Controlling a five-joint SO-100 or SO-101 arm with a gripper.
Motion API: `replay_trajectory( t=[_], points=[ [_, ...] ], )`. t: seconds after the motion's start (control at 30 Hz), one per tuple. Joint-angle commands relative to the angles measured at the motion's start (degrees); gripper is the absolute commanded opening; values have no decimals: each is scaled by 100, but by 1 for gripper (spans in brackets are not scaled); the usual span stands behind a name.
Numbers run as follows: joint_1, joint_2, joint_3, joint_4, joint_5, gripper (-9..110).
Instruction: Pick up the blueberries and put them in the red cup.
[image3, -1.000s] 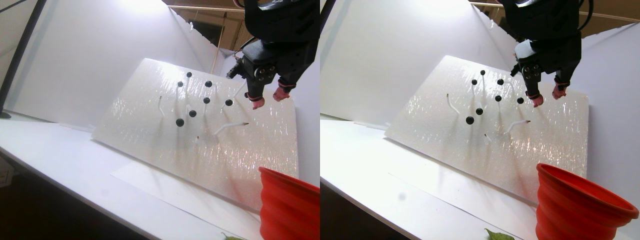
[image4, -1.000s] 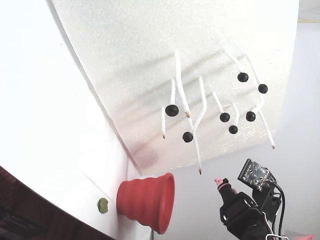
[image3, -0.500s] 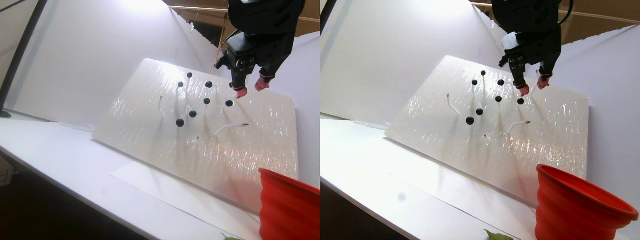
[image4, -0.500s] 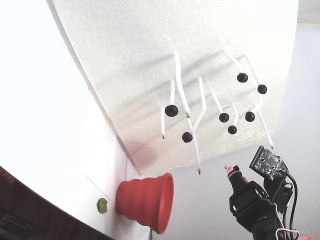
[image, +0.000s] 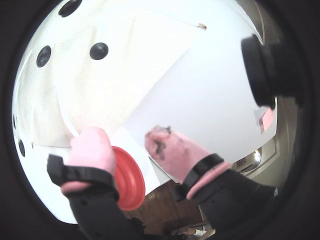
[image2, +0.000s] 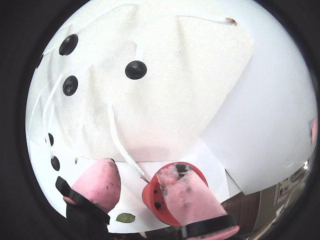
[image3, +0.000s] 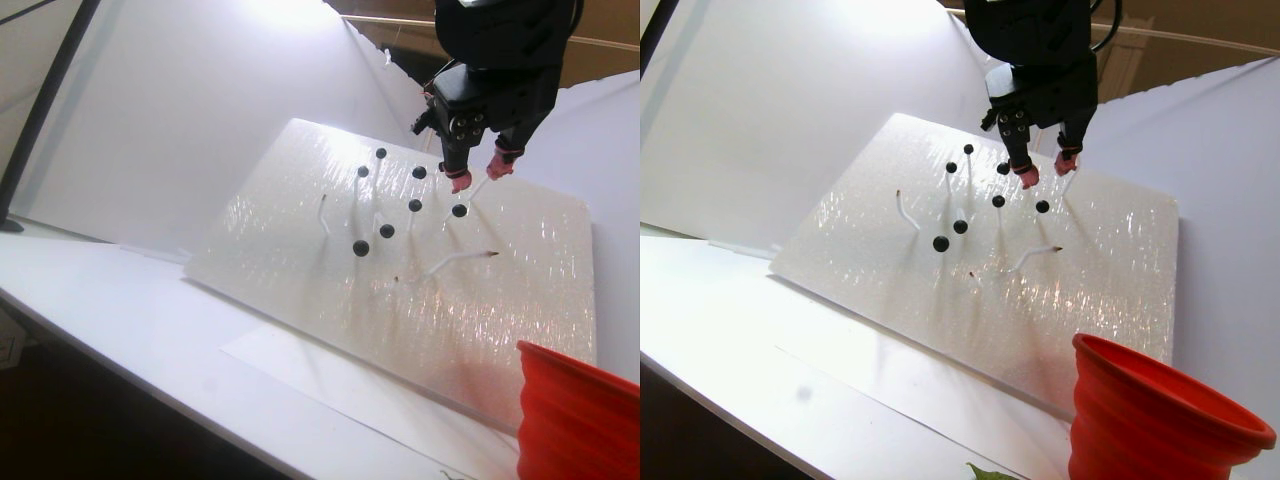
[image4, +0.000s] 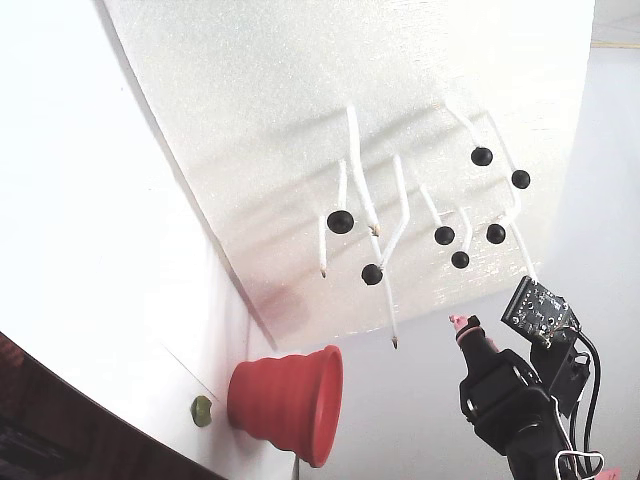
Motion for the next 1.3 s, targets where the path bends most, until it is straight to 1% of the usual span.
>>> replay_trajectory(
  t=[0.0, 1.27],
  points=[
    [9, 211, -677, 0, 53, 15],
    [-88, -1248, -2373, -9, 70, 15]
  ],
)
